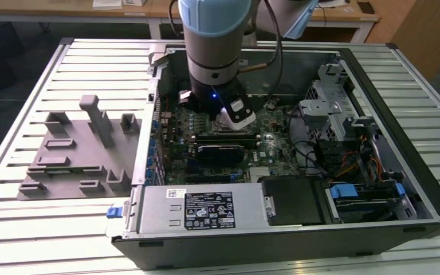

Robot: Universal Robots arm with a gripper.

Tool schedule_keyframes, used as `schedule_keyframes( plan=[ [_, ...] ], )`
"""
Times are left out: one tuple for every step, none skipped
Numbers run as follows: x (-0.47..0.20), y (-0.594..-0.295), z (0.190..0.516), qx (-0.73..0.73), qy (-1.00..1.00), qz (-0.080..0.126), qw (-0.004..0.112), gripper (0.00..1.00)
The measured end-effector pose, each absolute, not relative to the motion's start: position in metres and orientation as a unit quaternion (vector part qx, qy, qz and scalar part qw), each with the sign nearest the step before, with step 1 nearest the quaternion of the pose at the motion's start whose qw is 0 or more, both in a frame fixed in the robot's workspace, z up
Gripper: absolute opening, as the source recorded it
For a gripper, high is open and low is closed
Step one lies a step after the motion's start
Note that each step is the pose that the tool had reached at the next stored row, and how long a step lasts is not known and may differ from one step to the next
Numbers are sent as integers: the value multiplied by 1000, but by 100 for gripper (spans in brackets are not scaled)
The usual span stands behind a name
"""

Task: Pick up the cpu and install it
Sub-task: 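Install the second cpu locking lever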

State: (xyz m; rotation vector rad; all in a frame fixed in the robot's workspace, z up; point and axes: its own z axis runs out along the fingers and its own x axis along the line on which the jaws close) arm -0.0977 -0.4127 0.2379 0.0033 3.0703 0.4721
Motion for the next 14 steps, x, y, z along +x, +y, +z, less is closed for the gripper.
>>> schedule_keyframes(
  plan=[
    [-98, -413, 240, 1, 988, 152, 18, 11],
    [-98, -413, 241, 1, 988, 152, 18, 11],
    [-98, -413, 242, 1, 988, 151, 18, 11],
    [-97, -413, 242, 1, 989, 150, 18, 11],
    [-97, -413, 242, 1, 989, 148, 17, 11],
    [-96, -413, 242, 2, 989, 147, 17, 11],
    [-95, -413, 242, 3, 989, 145, 16, 11],
    [-93, -413, 242, 3, 990, 143, 16, 11],
    [-92, -413, 243, 4, 990, 142, 16, 11],
    [-90, -413, 243, 5, 990, 141, 15, 11],
    [-89, -413, 243, 6, 990, 140, 15, 11],
    [-87, -413, 243, 6, 990, 139, 15, 11],
    [-85, -413, 243, 7, 990, 139, 14, 11],
    [-84, -413, 243, 8, 990, 138, 14, 11]
  ],
)
